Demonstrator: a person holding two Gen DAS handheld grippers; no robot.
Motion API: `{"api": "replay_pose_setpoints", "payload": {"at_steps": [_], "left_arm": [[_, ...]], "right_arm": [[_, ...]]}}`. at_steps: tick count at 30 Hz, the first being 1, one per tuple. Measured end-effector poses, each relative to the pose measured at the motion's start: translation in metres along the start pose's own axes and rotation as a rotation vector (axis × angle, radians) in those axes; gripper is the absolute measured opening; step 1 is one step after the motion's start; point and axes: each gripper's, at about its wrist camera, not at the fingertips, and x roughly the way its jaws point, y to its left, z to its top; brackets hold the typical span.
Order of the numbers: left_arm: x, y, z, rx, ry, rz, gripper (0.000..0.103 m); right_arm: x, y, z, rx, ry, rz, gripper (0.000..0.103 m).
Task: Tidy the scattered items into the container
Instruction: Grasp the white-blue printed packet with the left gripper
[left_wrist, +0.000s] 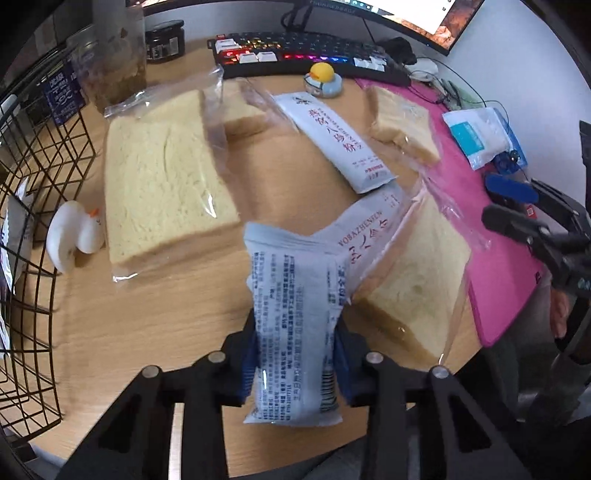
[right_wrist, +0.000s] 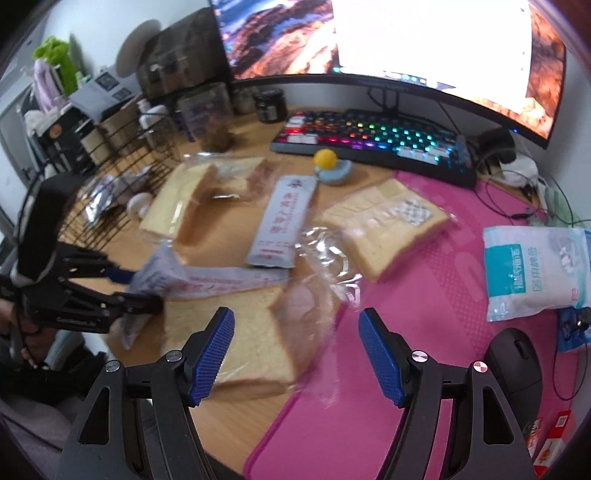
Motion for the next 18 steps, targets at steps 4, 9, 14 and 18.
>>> {"api": "replay_pose_setpoints", "payload": {"at_steps": [4,9,14,18], "left_arm": [[-0.008,0.006,0.005,-0.009,-0.032,0.012,0.039],[-0.021,0.010,0.009,-0.008,-0.060,0.008,0.039],[-0.029,0.010,0.007,-0.001,-0.072,-0.001,0.039],[-0.033,0.006,0.011,0.005,-0.087,0.000,0.039]], "right_arm": [[0.010,-0.007,0.003,0.010,0.015,0.002,0.071],[0.027,-0.002,-0.002,-0.023,0.087,0.059,0.071],[0.034,-0.004,-0.008,-0.012,0.115,0.073,0.071],[0.027,-0.034,0.006,0.098,0.039,0.006,0.071]]}}
